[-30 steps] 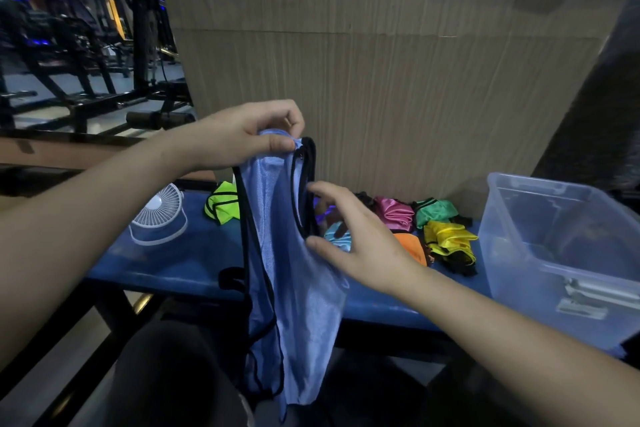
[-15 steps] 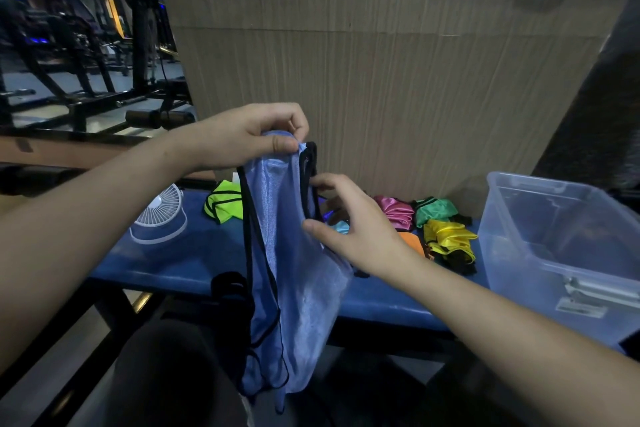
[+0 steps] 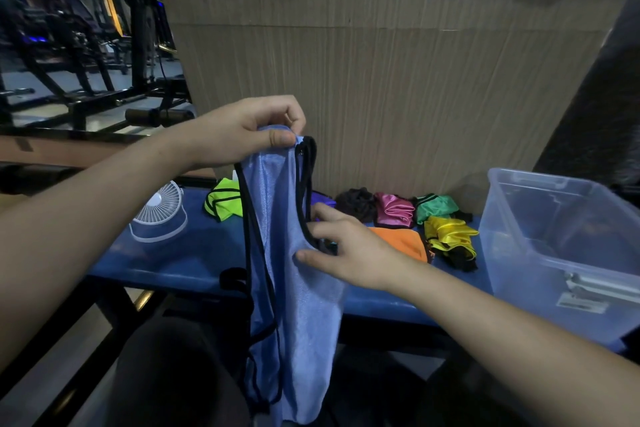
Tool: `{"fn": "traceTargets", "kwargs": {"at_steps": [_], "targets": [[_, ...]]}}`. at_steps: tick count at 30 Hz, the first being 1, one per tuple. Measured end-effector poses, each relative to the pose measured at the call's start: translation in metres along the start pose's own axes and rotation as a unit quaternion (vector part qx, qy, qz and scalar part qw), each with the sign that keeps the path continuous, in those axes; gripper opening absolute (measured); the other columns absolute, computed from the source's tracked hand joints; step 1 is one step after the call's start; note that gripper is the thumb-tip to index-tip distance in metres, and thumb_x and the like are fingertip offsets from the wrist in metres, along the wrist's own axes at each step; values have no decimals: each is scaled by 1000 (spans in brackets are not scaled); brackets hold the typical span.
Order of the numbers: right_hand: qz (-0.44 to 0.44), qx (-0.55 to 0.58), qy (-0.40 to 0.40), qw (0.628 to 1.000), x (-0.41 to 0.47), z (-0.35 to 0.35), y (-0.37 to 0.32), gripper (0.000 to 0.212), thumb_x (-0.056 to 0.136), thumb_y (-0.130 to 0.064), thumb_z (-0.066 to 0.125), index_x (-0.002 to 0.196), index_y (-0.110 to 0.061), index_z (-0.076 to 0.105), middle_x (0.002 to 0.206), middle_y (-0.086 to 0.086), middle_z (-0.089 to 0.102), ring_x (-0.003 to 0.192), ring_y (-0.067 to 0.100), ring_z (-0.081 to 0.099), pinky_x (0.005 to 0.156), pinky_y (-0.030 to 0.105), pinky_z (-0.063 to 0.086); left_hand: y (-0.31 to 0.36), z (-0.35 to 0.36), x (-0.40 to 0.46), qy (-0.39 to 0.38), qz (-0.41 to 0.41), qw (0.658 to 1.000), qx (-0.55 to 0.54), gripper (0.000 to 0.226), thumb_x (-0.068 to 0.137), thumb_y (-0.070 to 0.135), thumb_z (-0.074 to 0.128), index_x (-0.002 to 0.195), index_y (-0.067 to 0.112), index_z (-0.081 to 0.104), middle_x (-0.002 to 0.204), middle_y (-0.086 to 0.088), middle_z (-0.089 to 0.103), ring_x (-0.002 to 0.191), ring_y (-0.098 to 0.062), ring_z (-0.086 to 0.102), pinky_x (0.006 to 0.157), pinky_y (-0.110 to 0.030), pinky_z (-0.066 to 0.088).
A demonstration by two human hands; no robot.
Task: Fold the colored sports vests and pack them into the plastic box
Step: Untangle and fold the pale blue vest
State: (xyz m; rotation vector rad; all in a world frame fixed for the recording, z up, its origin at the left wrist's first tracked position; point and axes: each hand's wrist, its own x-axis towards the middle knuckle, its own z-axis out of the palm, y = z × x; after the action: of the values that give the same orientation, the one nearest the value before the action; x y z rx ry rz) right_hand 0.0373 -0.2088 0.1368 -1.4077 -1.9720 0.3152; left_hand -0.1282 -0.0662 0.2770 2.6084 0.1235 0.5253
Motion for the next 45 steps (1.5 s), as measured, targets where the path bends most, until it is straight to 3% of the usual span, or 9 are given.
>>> {"fn": "traceTargets", "kwargs": {"at_steps": [10,12,15,20,23,30,35,40,45], "targets": [[45,-57,-120,990,-8,4,12,26,89,-26,72,95,-2,67,123,16,57,112,32,59,95,44,48,-13,-7,-4,28,-8,999,13,8,99,12,56,94,18,56,89,17,57,85,3,53,80,-12,41],[26,-114,-94,989,-11,4,13,32,88,-30,71,70,-15,50,130,20,54,114,37,58,90,45,50,-15,-4,-4,23,-14,999,23,9,100,8,55,94,14,55,88,16,57,82,5,52,78,-9,40],[-38,-122,6,992,-18,4,17,43,89,-37,65,68,-26,29,100,6,50,80,28,55,67,45,51,-21,-5,-7,29,-26,998,43,9,100,8,56,95,15,56,88,16,57,81,5,52,77,-8,39],[-63,-70,46,994,-24,-3,22,38,92,-13,69,85,-34,38,86,-11,35,76,10,42,67,31,42,-33,-12,-10,36,-48,997,54,5,97,25,59,94,27,57,95,5,60,87,-1,55,83,-18,42],[-38,-52,21,998,-23,-4,26,14,92,-14,68,102,-18,58,91,-12,45,86,7,50,77,27,43,-33,-10,-7,34,-47,997,52,8,99,15,59,96,21,58,94,4,59,87,-2,54,82,-18,41],[25,-153,14,988,-28,-9,42,45,91,-51,61,72,-12,47,71,-3,47,71,19,49,66,39,39,-31,-15,-7,56,-53,995,61,11,99,21,59,91,29,56,88,19,59,81,3,54,78,-23,42],[31,-115,84,989,-35,-24,37,38,90,-31,74,78,-21,38,63,-6,43,62,11,41,56,21,32,-33,-24,-9,84,-82,990,83,12,97,21,63,91,30,58,84,20,61,80,1,54,80,-33,43],[54,-77,149,984,-27,-38,27,33,89,-29,74,88,-14,44,71,10,53,66,25,51,62,40,43,-16,-38,0,164,-59,981,90,25,90,7,70,87,30,58,84,20,64,79,11,58,74,-9,44],[20,-27,208,978,-3,-71,13,25,94,-21,69,77,-18,51,70,-8,47,64,2,41,61,21,33,-4,-59,19,214,-51,965,144,12,90,14,71,98,19,63,94,3,66,75,10,59,65,-4,42]]}}
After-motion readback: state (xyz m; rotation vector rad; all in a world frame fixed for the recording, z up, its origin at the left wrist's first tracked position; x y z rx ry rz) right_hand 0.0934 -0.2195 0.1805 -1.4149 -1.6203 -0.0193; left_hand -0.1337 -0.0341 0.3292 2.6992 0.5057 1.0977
